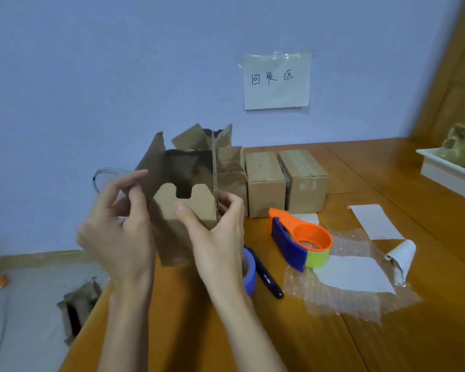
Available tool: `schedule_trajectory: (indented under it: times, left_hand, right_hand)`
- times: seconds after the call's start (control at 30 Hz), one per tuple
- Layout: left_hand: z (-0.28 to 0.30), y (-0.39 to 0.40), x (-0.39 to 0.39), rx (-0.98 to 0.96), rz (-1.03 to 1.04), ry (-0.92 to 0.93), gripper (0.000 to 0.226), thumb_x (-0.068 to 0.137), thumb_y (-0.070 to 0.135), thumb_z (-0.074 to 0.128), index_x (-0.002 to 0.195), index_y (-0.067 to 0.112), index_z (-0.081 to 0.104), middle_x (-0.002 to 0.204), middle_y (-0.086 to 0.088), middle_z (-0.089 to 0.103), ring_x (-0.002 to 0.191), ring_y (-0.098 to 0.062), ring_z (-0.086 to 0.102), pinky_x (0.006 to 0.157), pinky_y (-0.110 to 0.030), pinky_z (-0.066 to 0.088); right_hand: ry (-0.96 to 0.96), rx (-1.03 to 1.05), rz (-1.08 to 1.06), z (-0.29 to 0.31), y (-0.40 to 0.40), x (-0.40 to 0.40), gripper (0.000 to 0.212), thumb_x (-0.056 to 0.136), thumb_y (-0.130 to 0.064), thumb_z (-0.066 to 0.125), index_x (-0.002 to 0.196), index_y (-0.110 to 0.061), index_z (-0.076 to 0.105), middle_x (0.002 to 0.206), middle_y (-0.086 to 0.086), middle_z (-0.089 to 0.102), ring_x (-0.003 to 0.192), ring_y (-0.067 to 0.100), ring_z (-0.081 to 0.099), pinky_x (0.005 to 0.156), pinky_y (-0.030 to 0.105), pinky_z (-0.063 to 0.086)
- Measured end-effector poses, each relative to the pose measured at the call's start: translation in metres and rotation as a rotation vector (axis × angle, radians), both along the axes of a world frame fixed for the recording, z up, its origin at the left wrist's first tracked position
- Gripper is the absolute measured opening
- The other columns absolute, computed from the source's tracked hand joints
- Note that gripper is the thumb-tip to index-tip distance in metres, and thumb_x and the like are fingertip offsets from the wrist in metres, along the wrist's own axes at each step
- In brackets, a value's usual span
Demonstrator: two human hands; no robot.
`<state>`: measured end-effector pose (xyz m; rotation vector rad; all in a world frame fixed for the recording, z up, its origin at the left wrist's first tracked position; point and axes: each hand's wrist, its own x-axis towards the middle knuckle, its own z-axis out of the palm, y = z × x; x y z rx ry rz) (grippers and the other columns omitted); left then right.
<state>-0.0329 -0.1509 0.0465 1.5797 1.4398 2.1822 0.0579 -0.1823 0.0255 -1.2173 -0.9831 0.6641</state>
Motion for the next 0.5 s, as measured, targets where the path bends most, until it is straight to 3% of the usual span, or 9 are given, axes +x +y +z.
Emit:
schedule_trajectory:
  times: [0.07, 0.2, 0.3, 0.43, 0.5]
  left_hand:
    - [-0.009, 0.006, -0.014, -0.04, -0.002, -0.047, 0.017, 0.094, 0.026, 0.055, 0.094, 0.029, 0.072, 0.072, 0.036, 0.063, 0.061, -0.01, 0.06, 0.06, -0.041, 0.051]
    - [-0.024, 0.015, -0.034, -0.108, -0.016, -0.197, 0.017, 0.092, 0.014, 0.055, 0.088, 0.023, 0.068, 0.068, 0.032, 0.063, 0.055, 0.0, 0.055, 0.059, -0.043, 0.051]
    - [-0.038, 0.022, -0.045, -0.189, -0.014, -0.235, 0.021, 0.09, 0.016, 0.057, 0.079, 0.032, 0.066, 0.059, 0.024, 0.059, 0.058, -0.019, 0.052, 0.059, -0.047, 0.05]
    - [-0.07, 0.023, -0.05, -0.291, -0.012, -0.24, 0.021, 0.086, 0.017, 0.055, 0.074, 0.033, 0.062, 0.056, 0.005, 0.056, 0.058, -0.04, 0.054, 0.054, -0.046, 0.046]
    - [-0.084, 0.019, -0.049, -0.303, 0.034, -0.155, 0.02, 0.089, 0.013, 0.052, 0.078, 0.03, 0.057, 0.06, 0.008, 0.058, 0.053, -0.018, 0.055, 0.055, -0.034, 0.043]
  right_hand:
    - [-0.022, -0.034, 0.02, -0.006, 0.006, -0.012, 0.061, 0.075, -0.048, 0.075, 0.121, -0.033, 0.039, 0.119, -0.019, 0.045, 0.108, 0.0, 0.047, 0.087, 0.015, 0.046]
    - [-0.027, -0.149, 0.104, -0.015, 0.017, -0.026, 0.059, 0.076, -0.046, 0.075, 0.116, -0.036, 0.033, 0.122, -0.016, 0.04, 0.105, 0.005, 0.045, 0.088, 0.024, 0.047]
    - [-0.045, -0.256, 0.153, -0.022, 0.021, -0.028, 0.06, 0.077, -0.045, 0.075, 0.115, -0.035, 0.03, 0.122, -0.013, 0.038, 0.1, 0.008, 0.044, 0.088, 0.031, 0.048]
    - [-0.223, -0.32, 0.116, -0.029, 0.028, -0.024, 0.068, 0.076, -0.04, 0.075, 0.127, -0.024, 0.034, 0.121, -0.009, 0.035, 0.108, 0.014, 0.046, 0.09, 0.034, 0.048]
    - [-0.293, -0.365, 0.132, -0.031, 0.03, -0.02, 0.072, 0.077, -0.039, 0.075, 0.132, -0.019, 0.033, 0.125, -0.005, 0.035, 0.108, 0.015, 0.045, 0.086, 0.031, 0.044]
